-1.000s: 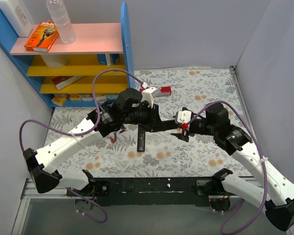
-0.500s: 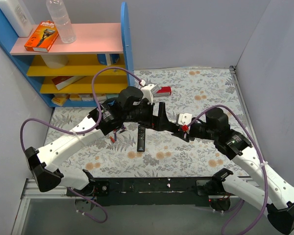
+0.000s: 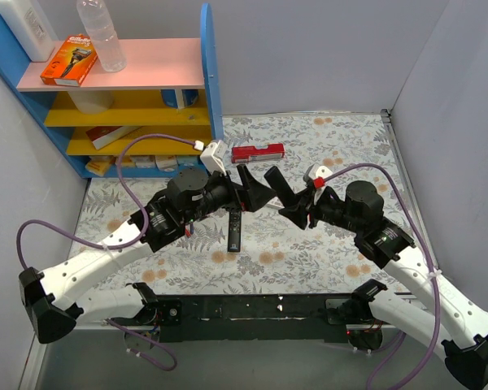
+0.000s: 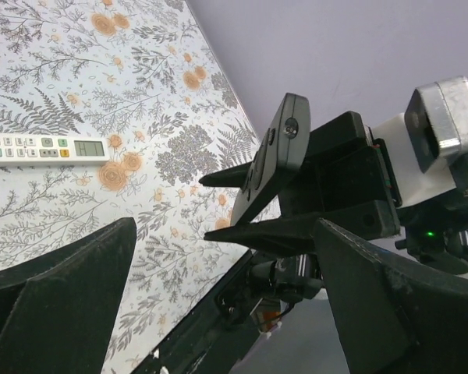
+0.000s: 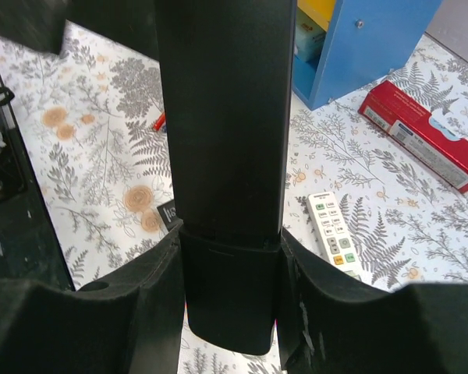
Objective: Load the batteries into the remote control
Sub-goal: Adjust the remote control, then remove the battery cover from the remote control.
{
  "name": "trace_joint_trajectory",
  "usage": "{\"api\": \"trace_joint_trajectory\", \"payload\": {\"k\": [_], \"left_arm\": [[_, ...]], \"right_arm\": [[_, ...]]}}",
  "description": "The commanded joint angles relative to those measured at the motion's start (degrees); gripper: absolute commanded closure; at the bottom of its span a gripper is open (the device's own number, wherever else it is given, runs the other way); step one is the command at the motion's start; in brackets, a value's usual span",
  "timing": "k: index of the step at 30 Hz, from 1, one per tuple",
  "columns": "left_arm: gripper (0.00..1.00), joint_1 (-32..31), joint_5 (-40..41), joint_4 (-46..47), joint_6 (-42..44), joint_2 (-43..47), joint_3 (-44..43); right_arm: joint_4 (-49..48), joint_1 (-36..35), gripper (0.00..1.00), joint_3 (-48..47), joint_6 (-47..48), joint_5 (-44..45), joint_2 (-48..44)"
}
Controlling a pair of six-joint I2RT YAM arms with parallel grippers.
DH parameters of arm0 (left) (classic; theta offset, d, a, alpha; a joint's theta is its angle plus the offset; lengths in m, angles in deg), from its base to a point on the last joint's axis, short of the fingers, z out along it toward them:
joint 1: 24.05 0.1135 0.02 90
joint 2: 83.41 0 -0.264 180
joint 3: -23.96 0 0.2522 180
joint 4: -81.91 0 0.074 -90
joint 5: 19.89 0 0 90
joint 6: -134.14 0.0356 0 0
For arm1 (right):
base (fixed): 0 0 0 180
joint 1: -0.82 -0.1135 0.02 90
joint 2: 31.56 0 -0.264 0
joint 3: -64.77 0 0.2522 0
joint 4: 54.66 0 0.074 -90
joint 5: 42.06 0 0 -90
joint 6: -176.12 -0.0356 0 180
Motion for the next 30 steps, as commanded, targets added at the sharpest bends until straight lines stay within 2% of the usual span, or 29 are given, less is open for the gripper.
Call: {"api": "trace_joint_trajectory", "payload": {"k": [1, 5, 9, 20, 25, 27, 29, 30], "left_arm": [[0.02, -0.88, 4.11, 11.41, -1.94, -2.24, 3.02], [0.02, -1.32, 5.52, 15.63, -1.32, -5.49, 3.82], [0.09, -1.59, 6.49, 19.25, -0.79, -8.04, 5.22], [0.60, -1.76, 7.19, 25.14, -2.29, -11.65, 13.30], [0.66, -1.76, 6.49, 27.16, -2.55, -14.19, 16.02], [0.78, -1.76, 6.40, 28.21, -3.16, -14.90, 17.00], [0.86, -1.76, 6.66, 28.74, -3.78, -16.13, 18.23], [0.94, -1.76, 6.67, 29.09, -4.30, -16.57, 18.58]], "right_arm": [[-4.22, -0.73, 0.99, -0.93, -7.77, 2.81, 0.99], [-3.95, -1.43, 0.99, -0.93, -9.10, 3.08, 2.04], [-3.87, -1.96, 0.99, 0.03, -10.94, 4.48, 2.75], [-8.69, -2.66, 0.99, 7.67, -21.57, 5.28, 4.07], [-11.33, -3.01, 0.99, 12.16, -24.56, 5.10, 4.95], [-12.47, -3.10, 0.99, 12.95, -25.18, 4.93, 5.74], [-13.27, -3.10, 0.99, 14.27, -26.24, 4.93, 6.52], [-13.97, -3.10, 0.99, 14.88, -26.59, 5.01, 6.79]]}}
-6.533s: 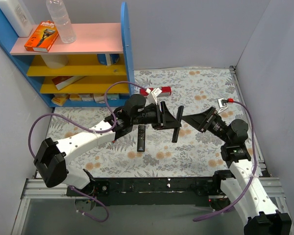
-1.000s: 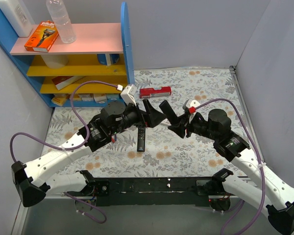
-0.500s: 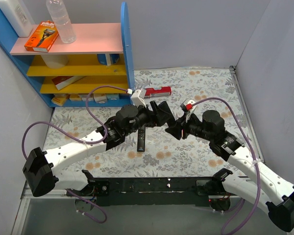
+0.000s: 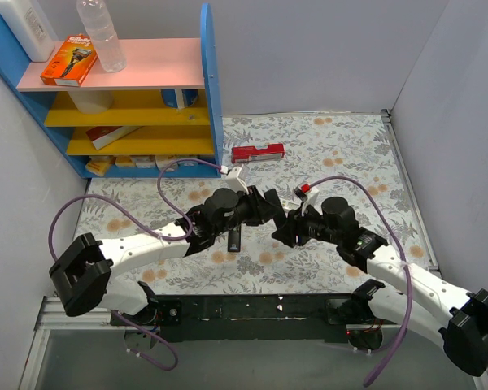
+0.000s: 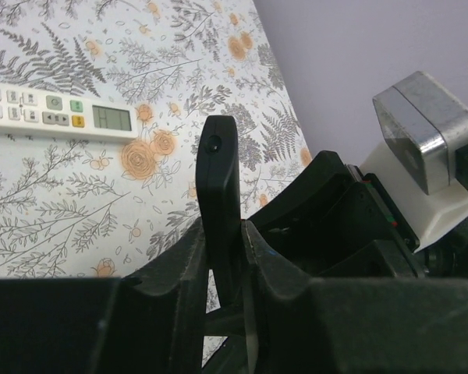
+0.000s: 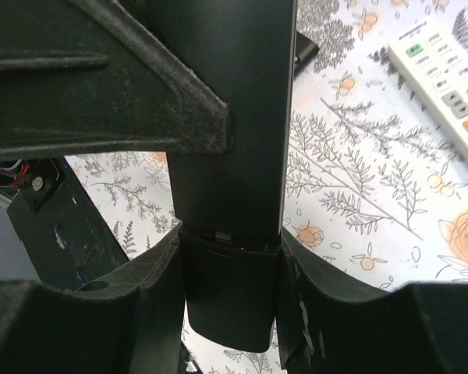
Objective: Load the batteries into the remote control
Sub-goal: Remove the battery cover from the remote control.
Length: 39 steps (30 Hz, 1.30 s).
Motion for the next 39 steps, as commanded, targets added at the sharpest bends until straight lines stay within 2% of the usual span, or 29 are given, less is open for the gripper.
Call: {"api": "trace_joint_trajectory", "payload": {"k": [1, 2, 5, 9, 19, 26, 31, 37, 39], "left_arm": [[0.97, 0.38, 2.53, 1.14, -0.35, -1.77, 2.39], [1.00, 0.38, 2.80, 1.31, -0.61, -2.56, 2.91], [1.00, 0.38, 4.99, 1.67, -1.75, -3.71, 3.70], [1.00, 0.47, 7.54, 1.41, -3.51, -6.34, 4.85], [1.00, 2.22, 8.08, 2.37, -9.14, -13.10, 5.20], [1.00, 2.67, 6.32, 4.48, -10.02, -16.54, 3.97], [1.00, 3.37, 6.23, 4.66, -9.93, -17.77, 3.97], [1.00, 3.81, 6.49, 4.83, -9.14, -19.44, 3.44], [1.00, 3.90, 6.75, 4.57, -8.44, -19.71, 3.18]], "right_arm": [[-7.72, -0.20, 0.99, 2.14, -3.62, 0.25, 0.87], [-8.51, -0.28, 0.99, 2.85, -4.67, 0.25, 1.48], [-10.89, -0.28, 0.97, 5.04, -6.43, 0.95, 2.71], [-12.74, -0.28, 0.88, 7.86, -6.79, 2.45, 4.56], [-16.43, -0.28, 0.84, 12.08, -5.21, 3.06, 10.71], [-17.13, -0.28, 0.73, 12.34, -2.84, 4.73, 14.05], [-17.13, -0.28, 0.62, 12.52, -1.60, 6.40, 15.19], [-15.91, -0.20, 0.59, 12.96, -0.02, 8.07, 16.16], [-15.38, -0.28, 0.52, 12.96, 0.50, 8.34, 16.25]]}}
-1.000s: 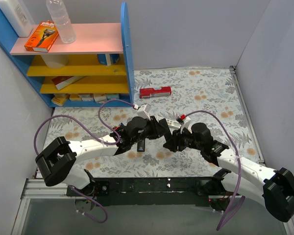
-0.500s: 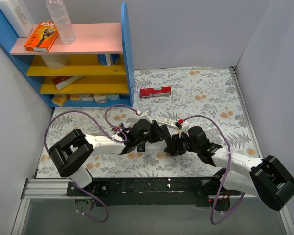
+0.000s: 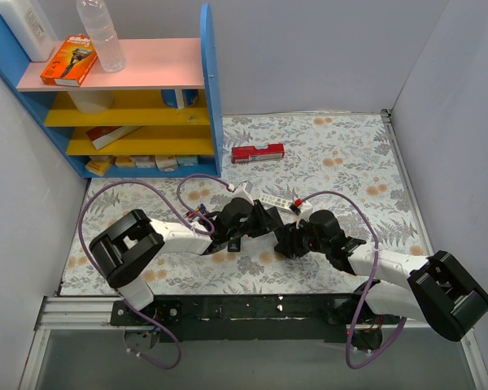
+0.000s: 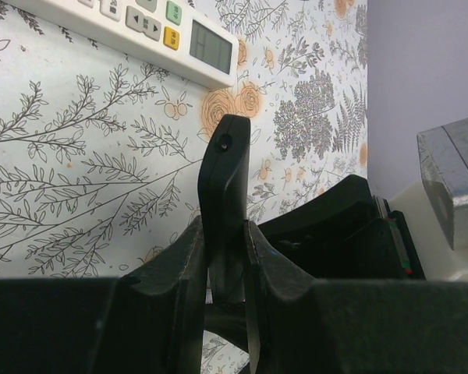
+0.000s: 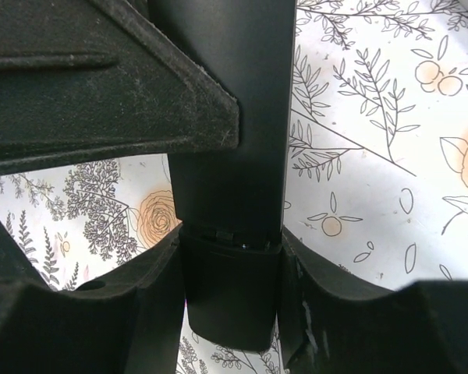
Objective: Load the batteries into the remote control
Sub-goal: Remove the battery cover from the remote control.
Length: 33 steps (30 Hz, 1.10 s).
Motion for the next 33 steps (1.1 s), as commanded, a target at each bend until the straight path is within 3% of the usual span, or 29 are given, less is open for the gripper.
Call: {"api": "trace_joint_trajectory", "payload": {"k": [1, 3, 6, 33], "left_arm": [[1.00, 2.50, 8.90, -5.53, 4.35, -1.87, -0.71], [1.00, 2.50, 8.99, -5.36, 4.70, -2.14, -0.63], [1.00, 2.50, 8.81, -5.27, 5.05, -2.66, -0.63], [1.00, 3.38, 16.28, -8.87, 10.67, 1.90, -2.03]], "right_arm": [[1.76, -0.06, 0.48, 1.24, 2.98, 3.68, 0.23], [2.20, -0.06, 0.41, 1.25, 3.15, 3.86, 0.06], [2.81, 0.02, 0.40, 1.07, 3.51, 4.47, -0.21], [10.54, -0.15, 0.42, 0.37, 4.56, 4.21, -4.86]]}}
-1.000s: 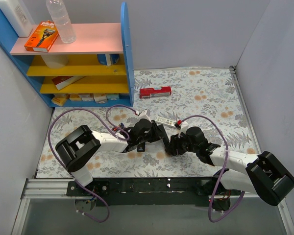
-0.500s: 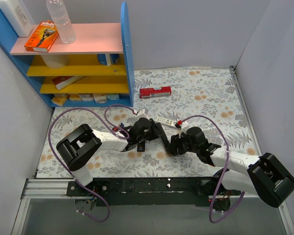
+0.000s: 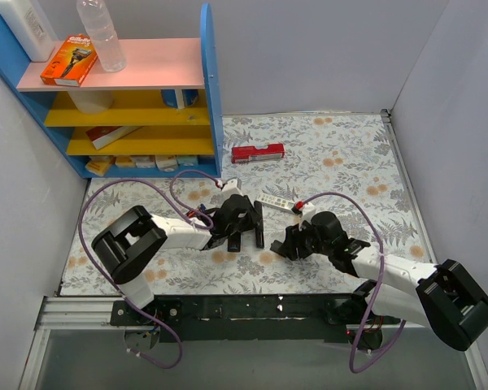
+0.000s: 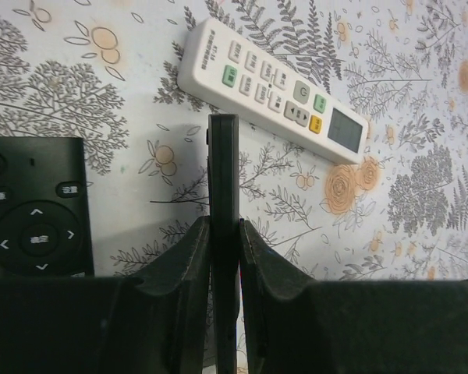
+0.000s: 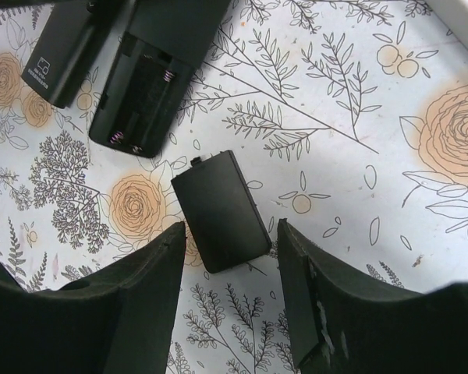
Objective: Load the batteries into the remote control
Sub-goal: Remove the battery cover from the remote control, then adjust the remote control.
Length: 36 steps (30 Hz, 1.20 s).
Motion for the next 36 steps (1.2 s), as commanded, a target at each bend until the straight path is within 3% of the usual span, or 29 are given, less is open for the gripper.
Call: {"api": "trace_joint_trajectory", "payload": {"k": [1, 3, 10, 17, 21, 26, 31, 36], "left_arm": [[1.00, 0.60, 4.56, -3.25, 4.34, 5.63, -1.07], [1.00, 0.60, 5.26, -3.34, 5.65, 7.66, -1.24], [1.00, 1.92, 2.46, -4.57, 6.71, 17.07, -0.19], [1.00, 2.62, -6.24, -4.83, 5.75, 27.35, 3.41], [1.00, 2.80, -10.11, -5.01, 4.17, 32.62, 4.55], [1.00, 2.80, -13.53, -3.61, 1.97, 37.81, 6.40], [1.00, 2.80, -20.91, -0.62, 0.47, 38.96, 7.01], [1.00, 2.80, -25.93, 2.28, 0.56, 38.79, 6.67]], "right_arm": [[5.83, -0.15, 0.41, -0.16, 0.47, 0.52, -1.76], [7.14, -0.15, 0.40, -1.12, 0.38, 0.87, -4.22], [12.85, -0.15, 0.07, -7.17, -0.23, 1.57, -12.04], [16.29, -0.15, 0.04, -13.95, -4.89, 0.52, -21.35], [13.48, -0.06, 0.04, -14.74, -6.80, -4.49, -24.18], [12.07, -0.06, 0.16, -20.36, -10.07, -9.24, -18.40], [6.64, -0.06, 0.20, -24.67, -14.37, -15.47, -13.90], [5.13, -0.06, 0.20, -27.49, -17.98, -15.75, -11.17]]}}
